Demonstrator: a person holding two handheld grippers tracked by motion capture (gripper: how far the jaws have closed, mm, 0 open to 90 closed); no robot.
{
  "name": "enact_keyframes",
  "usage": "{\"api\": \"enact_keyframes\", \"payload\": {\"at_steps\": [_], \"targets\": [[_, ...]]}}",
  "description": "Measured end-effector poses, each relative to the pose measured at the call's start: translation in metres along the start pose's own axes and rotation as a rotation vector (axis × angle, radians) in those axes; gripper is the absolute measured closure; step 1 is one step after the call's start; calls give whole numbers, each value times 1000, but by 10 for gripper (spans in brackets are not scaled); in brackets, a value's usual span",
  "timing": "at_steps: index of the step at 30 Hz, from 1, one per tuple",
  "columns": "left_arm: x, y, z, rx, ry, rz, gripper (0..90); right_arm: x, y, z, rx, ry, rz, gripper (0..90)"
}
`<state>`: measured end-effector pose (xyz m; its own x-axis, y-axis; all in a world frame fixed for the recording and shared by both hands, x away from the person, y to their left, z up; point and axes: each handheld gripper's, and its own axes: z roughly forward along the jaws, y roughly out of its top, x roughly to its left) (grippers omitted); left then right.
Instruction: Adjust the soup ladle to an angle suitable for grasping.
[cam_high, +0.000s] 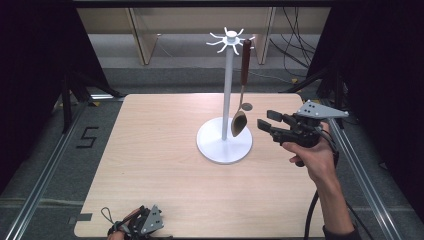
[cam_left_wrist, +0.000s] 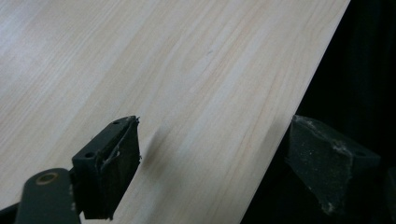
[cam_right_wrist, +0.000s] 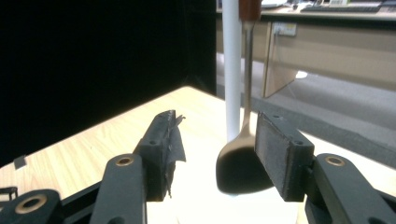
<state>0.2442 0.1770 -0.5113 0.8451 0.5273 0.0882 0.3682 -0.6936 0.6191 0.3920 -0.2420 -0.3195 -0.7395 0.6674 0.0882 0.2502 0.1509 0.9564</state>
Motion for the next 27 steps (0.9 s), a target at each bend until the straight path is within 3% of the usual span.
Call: {"api": "enact_keyframes", "payload": {"at_steps": [9, 10, 11, 27], "targets": [[0, 0, 0, -2, 1, -2, 166, -4, -16, 11, 43, 11, 49, 491], [0, 0, -1, -1, 1, 0, 166, -6, -17, 12, 38, 15, 26, 491], [1, 0, 0, -1, 1, 1, 166, -4, -19, 12, 55, 3, 49, 489], [1, 2, 0, 6, 2, 7, 166, -12, -51, 19, 144, 0, 46, 453]]}}
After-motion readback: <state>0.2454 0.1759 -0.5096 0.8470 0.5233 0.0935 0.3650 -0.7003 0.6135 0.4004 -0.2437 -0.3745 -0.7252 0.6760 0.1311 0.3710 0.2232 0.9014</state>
